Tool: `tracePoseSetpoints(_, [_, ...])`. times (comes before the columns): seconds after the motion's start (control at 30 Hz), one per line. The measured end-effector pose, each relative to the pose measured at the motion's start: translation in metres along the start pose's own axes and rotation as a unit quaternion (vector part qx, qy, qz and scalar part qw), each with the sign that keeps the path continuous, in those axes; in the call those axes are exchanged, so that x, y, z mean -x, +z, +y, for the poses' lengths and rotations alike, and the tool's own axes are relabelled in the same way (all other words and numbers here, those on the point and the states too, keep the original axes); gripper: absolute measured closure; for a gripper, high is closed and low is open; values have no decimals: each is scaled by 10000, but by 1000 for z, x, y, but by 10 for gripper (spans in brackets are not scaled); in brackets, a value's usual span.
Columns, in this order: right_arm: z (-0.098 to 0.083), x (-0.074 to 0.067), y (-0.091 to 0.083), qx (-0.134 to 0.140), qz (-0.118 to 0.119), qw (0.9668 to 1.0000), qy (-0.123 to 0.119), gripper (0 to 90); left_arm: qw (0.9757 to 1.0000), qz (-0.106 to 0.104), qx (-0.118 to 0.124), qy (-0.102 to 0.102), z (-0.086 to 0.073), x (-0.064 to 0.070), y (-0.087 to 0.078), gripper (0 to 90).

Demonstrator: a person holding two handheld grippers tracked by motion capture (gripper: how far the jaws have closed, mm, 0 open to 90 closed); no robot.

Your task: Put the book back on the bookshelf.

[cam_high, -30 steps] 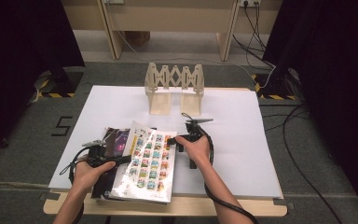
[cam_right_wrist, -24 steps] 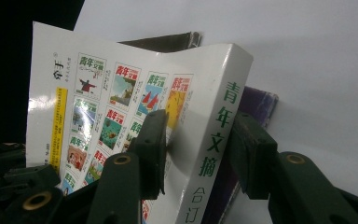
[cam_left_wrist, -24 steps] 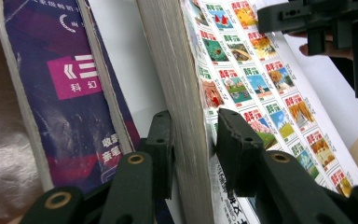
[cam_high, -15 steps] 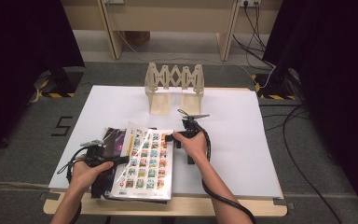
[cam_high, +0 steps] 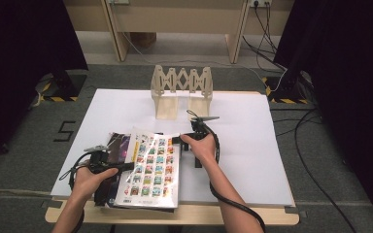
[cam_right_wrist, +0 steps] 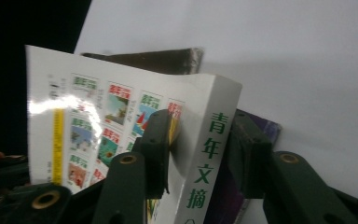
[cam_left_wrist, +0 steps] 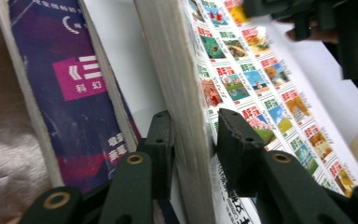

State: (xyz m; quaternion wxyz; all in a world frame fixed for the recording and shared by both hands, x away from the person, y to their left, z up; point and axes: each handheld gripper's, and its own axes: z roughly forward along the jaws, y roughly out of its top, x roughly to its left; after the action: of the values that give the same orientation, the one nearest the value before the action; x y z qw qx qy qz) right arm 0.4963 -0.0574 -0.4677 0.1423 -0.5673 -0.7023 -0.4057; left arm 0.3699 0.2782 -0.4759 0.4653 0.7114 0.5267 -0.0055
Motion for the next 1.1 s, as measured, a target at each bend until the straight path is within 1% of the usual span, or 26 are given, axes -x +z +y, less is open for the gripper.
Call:
tracePoseSetpoints(0.03, [2,-6,-7,101,146,9998,-50,692,9999,114,-13,-1,0,-1,-2,607])
tracePoseSetpoints(0.07, [3,-8,-9,138,222,9996,-73,698,9998,206,34,53,0,-1,-3,596])
tracePoseSetpoints(0.1, [4,-12,-13,156,294,9994,-87,703,9998,206,34,53,0,-1,-3,594])
tracePoseSetpoints(0.13, [5,-16,-17,181,304,9993,-144,708,9990,382,152,177,2,-2,-9,618])
tracePoseSetpoints(0.17, [5,-20,-20,219,325,9991,-185,711,9987,410,231,185,3,-2,-12,627])
tracePoseSetpoints(0.2, [5,-22,-23,243,344,9989,-205,716,9984,437,297,177,5,-3,-14,602])
tracePoseSetpoints(0.23, [5,-25,-25,275,366,9987,-217,718,9982,461,322,213,6,-3,-16,578])
tracePoseSetpoints(0.27, [5,-25,-25,275,366,9987,-217,718,9982,461,322,213,6,-3,-16,562])
tracePoseSetpoints(0.3, [5,-30,-28,353,367,9984,-262,722,9979,475,392,215,6,-2,-18,545])
tracePoseSetpoints(0.33, [5,-30,-28,353,367,9984,-262,722,9979,475,392,215,6,-2,-18,532])
tracePoseSetpoints(0.37, [4,-32,-31,383,366,9982,-288,723,9977,480,422,222,6,-1,-18,532])
tracePoseSetpoints(0.4, [4,-35,-35,474,366,9977,-331,727,9976,492,429,248,6,-1,-18,511])
tracePoseSetpoints(0.53, [2,-39,-43,623,316,9968,-395,731,9974,486,440,292,6,1,-18,487])
tracePoseSetpoints(0.57, [2,-39,-46,681,319,9963,-421,732,9972,489,476,297,7,1,-19,479])
tracePoseSetpoints(0.6, [2,-39,-46,681,319,9963,-421,732,9972,489,476,297,7,1,-19,475])
tracePoseSetpoints(0.63, [1,-41,-51,758,320,9957,-422,734,9970,501,508,313,7,1,-19,470])
tracePoseSetpoints(0.73, [-1,-43,-58,862,297,9945,-512,735,9965,531,562,324,8,1,-20,444])
tracePoseSetpoints(0.8, [-1,-44,-59,900,291,9941,-530,735,9964,545,563,329,8,1,-20,428])
tracePoseSetpoints(0.97, [-3,-45,-69,1114,285,9918,-566,738,9964,578,533,320,7,0,-19,391])
tracePoseSetpoints(1.1, [-5,-46,-72,1174,305,9910,-567,740,9966,573,515,304,7,0,-18,378])
